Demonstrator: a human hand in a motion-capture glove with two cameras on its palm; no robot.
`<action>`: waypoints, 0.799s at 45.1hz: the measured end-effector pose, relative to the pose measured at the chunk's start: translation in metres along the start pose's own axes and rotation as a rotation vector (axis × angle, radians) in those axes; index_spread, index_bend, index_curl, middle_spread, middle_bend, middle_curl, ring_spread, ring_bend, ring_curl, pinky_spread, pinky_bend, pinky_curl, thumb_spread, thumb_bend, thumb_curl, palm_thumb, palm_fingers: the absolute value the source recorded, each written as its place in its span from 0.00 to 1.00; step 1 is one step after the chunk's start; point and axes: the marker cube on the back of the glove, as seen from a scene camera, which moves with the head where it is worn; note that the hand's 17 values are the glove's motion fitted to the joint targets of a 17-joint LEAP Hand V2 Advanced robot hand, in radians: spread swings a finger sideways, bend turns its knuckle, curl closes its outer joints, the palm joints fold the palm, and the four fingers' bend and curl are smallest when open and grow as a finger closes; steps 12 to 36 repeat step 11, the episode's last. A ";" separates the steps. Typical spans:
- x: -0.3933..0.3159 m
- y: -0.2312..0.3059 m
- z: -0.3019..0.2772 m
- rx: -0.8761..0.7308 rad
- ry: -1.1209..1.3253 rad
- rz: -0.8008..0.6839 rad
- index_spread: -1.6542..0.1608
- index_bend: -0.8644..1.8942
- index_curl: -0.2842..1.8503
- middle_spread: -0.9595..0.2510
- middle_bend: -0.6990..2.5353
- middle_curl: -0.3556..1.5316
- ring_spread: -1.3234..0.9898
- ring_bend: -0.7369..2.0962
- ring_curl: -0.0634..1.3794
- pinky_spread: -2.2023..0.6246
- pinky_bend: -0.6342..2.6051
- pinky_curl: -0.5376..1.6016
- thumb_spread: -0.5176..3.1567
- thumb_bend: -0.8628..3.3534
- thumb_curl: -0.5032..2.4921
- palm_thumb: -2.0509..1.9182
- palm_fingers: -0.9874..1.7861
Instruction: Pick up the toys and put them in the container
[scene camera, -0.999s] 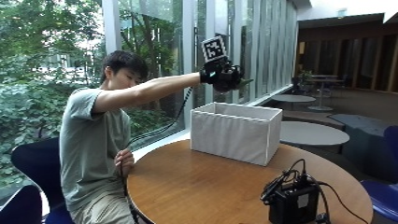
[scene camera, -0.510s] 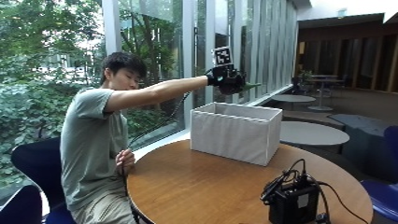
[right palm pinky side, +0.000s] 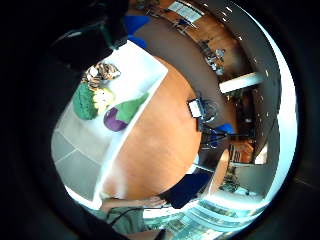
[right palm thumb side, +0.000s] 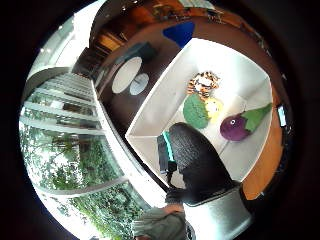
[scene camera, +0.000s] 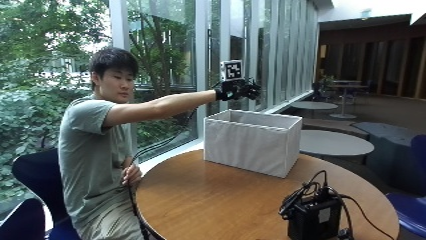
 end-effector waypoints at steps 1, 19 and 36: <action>0.009 -0.003 -0.003 0.014 -0.069 0.086 0.79 0.37 0.22 0.81 0.25 0.39 0.54 0.53 0.29 0.75 0.59 0.44 0.45 0.20 0.39 0.51 0.27; 0.032 0.005 0.011 0.029 -0.050 -0.028 0.79 0.37 0.23 0.81 0.26 0.37 0.56 0.51 0.27 0.76 0.55 0.42 0.48 0.20 0.34 0.51 0.30; 0.032 0.005 0.011 0.029 -0.050 -0.028 0.79 0.37 0.23 0.81 0.26 0.37 0.56 0.51 0.27 0.76 0.55 0.42 0.48 0.20 0.34 0.51 0.30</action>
